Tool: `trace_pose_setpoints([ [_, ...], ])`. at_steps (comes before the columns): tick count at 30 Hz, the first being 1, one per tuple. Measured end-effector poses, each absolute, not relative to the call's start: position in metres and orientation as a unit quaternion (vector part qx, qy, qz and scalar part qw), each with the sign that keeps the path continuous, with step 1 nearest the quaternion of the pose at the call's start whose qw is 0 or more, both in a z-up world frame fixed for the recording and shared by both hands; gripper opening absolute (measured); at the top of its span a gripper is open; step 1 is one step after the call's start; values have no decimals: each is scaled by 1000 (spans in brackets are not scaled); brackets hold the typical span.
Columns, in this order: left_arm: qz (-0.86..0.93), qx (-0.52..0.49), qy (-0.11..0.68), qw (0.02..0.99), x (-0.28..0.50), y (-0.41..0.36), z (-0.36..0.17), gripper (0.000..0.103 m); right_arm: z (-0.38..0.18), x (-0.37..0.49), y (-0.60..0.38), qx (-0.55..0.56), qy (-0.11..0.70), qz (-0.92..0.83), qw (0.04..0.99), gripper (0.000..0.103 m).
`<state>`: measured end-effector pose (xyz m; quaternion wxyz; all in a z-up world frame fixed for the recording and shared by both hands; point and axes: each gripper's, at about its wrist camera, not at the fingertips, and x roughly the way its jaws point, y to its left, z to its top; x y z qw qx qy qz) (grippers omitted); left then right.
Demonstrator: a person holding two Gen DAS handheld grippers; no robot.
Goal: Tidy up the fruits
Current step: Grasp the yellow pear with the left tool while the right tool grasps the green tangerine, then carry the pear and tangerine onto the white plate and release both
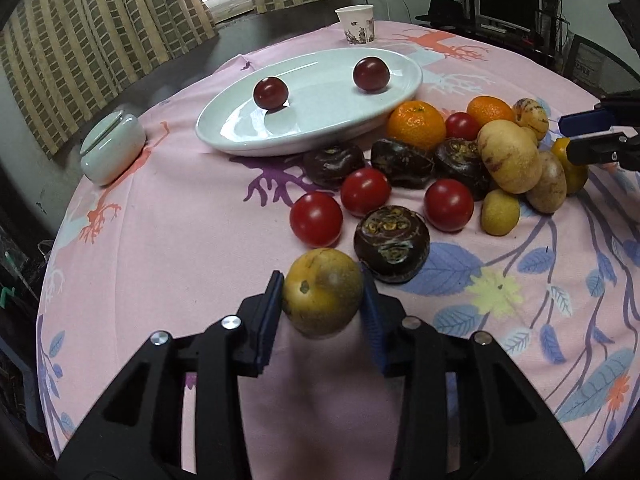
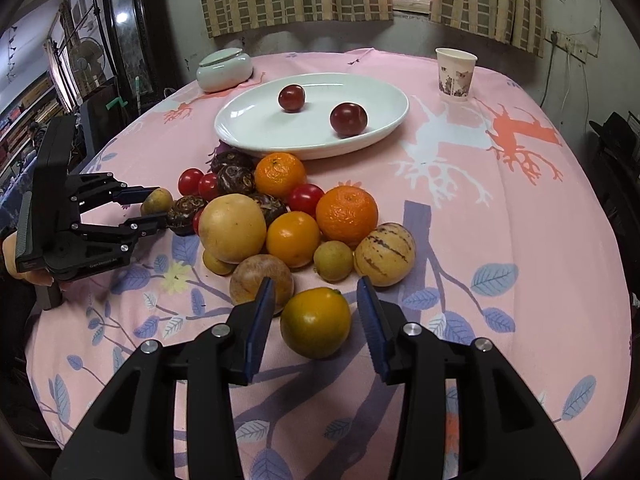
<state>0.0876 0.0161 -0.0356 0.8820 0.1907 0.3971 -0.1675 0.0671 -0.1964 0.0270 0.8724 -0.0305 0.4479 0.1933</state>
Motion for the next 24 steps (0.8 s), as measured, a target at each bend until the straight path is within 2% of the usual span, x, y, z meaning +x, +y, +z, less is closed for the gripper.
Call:
trace_pose_setpoints([
  [4,-167,171,402,884,83,19,-34,38,27,65,-197,-42,450,185,873,48],
  [5,-172,159,405,884,82,20,-33,38,27,64,-197,-49,450,186,872,57],
  [6,-176,150,408,883,81,22,-32,38,26,62,-195,-60,452,186,870,62],
  [13,-179,110,422,882,75,33,-36,40,11,66,-192,-76,467,178,863,62],
  [14,-180,106,422,882,76,34,-36,41,10,67,-192,-75,465,177,864,58],
  [15,-180,102,423,882,76,35,-37,41,8,68,-191,-75,468,176,863,47],
  [17,-181,97,422,883,76,36,-37,41,2,70,-187,-77,474,176,859,46],
  [18,-181,96,423,883,77,36,-37,41,0,71,-184,-82,474,172,860,40],
  [24,-171,79,428,884,77,36,-37,39,3,75,-189,-68,463,158,869,38],
])
